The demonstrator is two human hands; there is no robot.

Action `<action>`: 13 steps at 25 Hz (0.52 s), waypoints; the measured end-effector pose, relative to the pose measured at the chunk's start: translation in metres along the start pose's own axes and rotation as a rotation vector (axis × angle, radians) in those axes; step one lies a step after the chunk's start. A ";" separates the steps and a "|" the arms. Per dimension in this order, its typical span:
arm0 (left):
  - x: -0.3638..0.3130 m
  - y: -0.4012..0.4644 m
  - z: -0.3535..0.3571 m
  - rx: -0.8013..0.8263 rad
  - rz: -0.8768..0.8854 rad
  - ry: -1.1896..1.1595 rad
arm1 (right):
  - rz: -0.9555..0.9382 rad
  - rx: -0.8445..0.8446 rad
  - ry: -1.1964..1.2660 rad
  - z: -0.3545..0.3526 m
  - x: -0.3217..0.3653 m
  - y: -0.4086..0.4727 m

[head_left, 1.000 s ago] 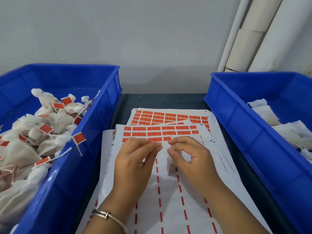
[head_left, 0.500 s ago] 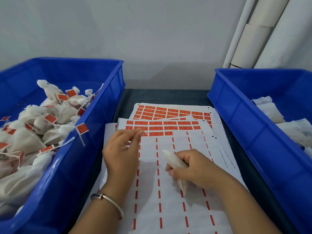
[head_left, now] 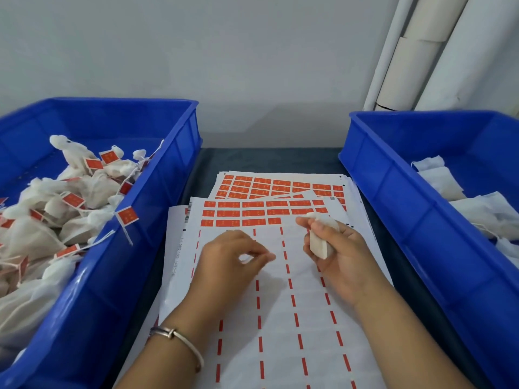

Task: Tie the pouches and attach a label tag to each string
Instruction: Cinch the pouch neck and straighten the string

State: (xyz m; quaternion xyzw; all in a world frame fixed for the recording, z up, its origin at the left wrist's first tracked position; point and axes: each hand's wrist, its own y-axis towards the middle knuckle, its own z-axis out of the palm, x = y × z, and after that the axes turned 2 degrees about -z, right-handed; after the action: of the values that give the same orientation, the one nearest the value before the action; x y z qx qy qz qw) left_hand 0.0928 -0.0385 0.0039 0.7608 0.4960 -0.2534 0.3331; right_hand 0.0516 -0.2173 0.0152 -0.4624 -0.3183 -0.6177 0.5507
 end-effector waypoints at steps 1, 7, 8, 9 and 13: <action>0.000 -0.001 0.001 0.056 0.086 0.033 | -0.017 -0.042 -0.131 0.000 -0.002 0.001; -0.007 -0.008 -0.003 0.165 0.197 -0.061 | -0.187 -0.008 -0.790 0.001 -0.014 0.001; -0.007 -0.008 -0.003 0.157 0.205 -0.074 | -0.193 0.040 -0.838 0.002 -0.015 0.001; -0.007 -0.008 -0.003 0.136 0.224 -0.074 | -0.186 0.082 -0.871 0.003 -0.015 0.000; -0.003 -0.003 -0.002 0.036 0.268 -0.051 | -0.097 0.279 -0.918 0.007 -0.018 -0.001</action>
State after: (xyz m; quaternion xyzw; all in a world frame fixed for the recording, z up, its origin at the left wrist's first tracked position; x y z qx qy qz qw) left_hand 0.0890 -0.0382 0.0069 0.8193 0.3767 -0.2347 0.3629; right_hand 0.0516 -0.2041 0.0011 -0.5937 -0.6297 -0.3258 0.3807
